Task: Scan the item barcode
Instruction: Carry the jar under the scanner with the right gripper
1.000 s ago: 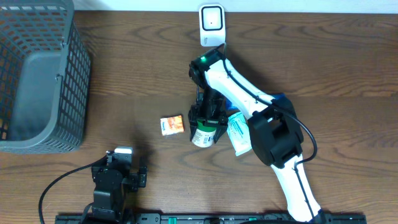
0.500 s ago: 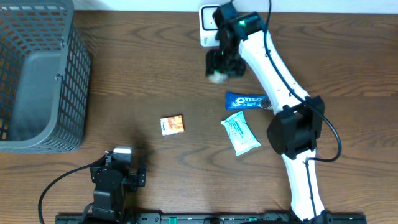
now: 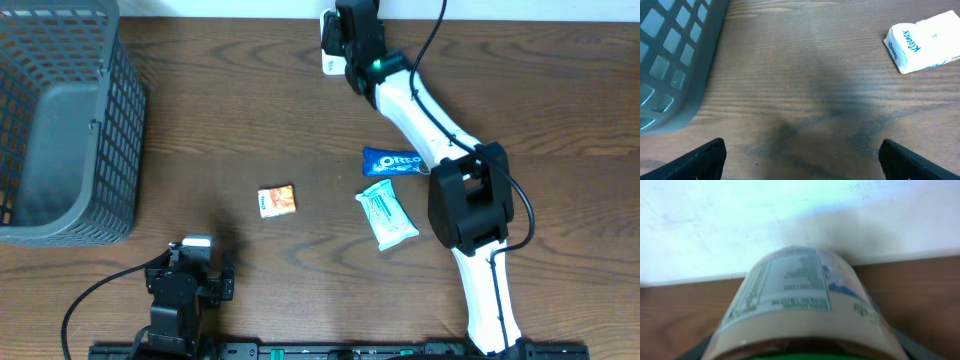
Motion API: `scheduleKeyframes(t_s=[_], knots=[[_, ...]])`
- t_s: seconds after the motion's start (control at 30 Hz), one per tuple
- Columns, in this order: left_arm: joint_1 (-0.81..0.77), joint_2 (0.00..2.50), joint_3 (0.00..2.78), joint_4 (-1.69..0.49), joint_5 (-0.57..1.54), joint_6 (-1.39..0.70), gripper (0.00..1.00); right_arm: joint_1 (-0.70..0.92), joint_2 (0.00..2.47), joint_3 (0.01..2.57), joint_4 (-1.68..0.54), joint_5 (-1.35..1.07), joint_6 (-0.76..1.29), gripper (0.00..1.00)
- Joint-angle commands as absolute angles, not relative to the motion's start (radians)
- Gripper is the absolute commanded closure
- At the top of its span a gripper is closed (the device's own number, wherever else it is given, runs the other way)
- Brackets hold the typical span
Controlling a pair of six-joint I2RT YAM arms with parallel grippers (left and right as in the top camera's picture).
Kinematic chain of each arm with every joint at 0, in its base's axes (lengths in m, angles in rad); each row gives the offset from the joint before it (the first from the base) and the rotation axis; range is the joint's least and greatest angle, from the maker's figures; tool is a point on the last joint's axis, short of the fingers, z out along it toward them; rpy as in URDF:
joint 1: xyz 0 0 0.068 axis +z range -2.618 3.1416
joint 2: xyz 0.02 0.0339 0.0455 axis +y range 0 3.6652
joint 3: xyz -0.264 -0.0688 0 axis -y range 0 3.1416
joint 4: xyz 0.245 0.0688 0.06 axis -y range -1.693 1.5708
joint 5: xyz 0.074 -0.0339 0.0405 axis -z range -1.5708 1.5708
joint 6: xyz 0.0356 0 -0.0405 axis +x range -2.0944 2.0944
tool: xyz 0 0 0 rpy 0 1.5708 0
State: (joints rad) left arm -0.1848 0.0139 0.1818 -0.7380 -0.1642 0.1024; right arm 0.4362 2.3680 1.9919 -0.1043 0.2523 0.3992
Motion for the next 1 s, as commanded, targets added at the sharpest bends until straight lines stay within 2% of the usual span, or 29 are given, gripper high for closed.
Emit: scheduleKeyframes(t_s=[0.0, 0.07, 0.3, 0.6, 0.77, 0.87, 0.97], knots=[[-0.182, 0.009, 0.179, -0.755, -0.184, 0.104, 0.02, 0.458, 2.342, 1.863, 0.147, 0.287, 0.236, 0.62], [-0.182, 0.009, 0.179, -0.755, -0.184, 0.104, 0.02, 0.46, 2.343, 1.822, 0.228, 0.304, 0.207, 0.62], [-0.182, 0.009, 0.179, -0.755, -0.184, 0.104, 0.02, 0.444, 2.364, 1.81, 0.285, 0.309, 0.174, 0.65], [-0.182, 0.009, 0.179, -0.755, -0.184, 0.104, 0.02, 0.429, 2.332, 1.812, 0.256, 0.309, 0.141, 0.61], [-0.182, 0.009, 0.179, -0.755, -0.184, 0.104, 0.02, 0.407, 2.143, 1.813, 0.011, 0.31, 0.14, 0.61], [-0.182, 0.009, 0.179, -0.755, -0.184, 0.104, 0.02, 0.365, 1.982, 1.813, -0.294, 0.352, 0.183, 0.62], [-0.182, 0.009, 0.179, -0.755, -0.184, 0.104, 0.02, 0.276, 1.86, 1.813, -0.626, 0.368, 0.343, 0.6]])
